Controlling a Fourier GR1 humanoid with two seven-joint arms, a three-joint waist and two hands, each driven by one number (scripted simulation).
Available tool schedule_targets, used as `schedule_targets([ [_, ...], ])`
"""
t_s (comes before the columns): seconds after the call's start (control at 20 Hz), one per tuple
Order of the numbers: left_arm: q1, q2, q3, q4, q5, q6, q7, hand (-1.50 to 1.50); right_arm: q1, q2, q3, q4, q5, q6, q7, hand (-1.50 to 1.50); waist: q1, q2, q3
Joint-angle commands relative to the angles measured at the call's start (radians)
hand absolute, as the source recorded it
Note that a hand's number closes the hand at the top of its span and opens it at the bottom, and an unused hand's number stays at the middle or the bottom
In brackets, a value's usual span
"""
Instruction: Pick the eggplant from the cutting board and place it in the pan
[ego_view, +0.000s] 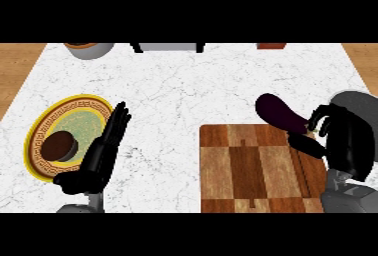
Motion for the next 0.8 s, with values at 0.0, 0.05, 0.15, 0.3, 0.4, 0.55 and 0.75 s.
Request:
schedule_targets([
  [0.0, 0.026, 0.000, -0.007, 0.003, -0.024, 0.007, -0.018, 0.00, 0.019, 0.005, -0.109, -0.009, -0.087, -0.049, -0.017, 1.50, 0.005, 0.001, 0.001],
  [0.05, -0.012, -0.011, -0.006, -0.033, -0.004, 0.009, 0.055, 0.00, -0.010, 0.011, -0.143, 0.052, -0.090, -0.108, -0.040, 1.50, 0.008, 0.002, 0.001],
  [0.15, 0.059, -0.010, -0.023, -0.041, -0.009, -0.009, -0.010, 0.00, 0.013, -0.010, -0.193, 0.091, -0.141, -0.136, -0.107, 1.50, 0.010, 0.002, 0.001],
  [0.3, -0.025, 0.007, 0.011, -0.024, -0.002, -0.013, 0.036, 0.00, -0.016, -0.078, -0.318, 0.240, -0.230, -0.198, -0.232, 1.50, 0.009, 0.004, 0.002],
  [0.4, 0.072, -0.033, -0.051, -0.046, -0.035, 0.007, -0.010, 0.00, 0.007, -0.102, -0.354, 0.314, -0.270, -0.248, -0.343, 1.50, 0.012, 0.004, 0.002],
  [0.55, 0.031, 0.002, 0.001, -0.010, -0.002, -0.026, -0.008, 0.00, -0.076, -0.167, -0.416, 0.483, -0.232, -0.314, -0.397, 1.50, 0.019, 0.007, 0.002],
  [0.75, -0.001, 0.005, 0.003, -0.039, -0.016, -0.015, 0.028, 0.00, -0.168, -0.238, -0.477, 0.670, -0.203, -0.418, -0.470, 1.50, 0.027, 0.007, 0.002],
])
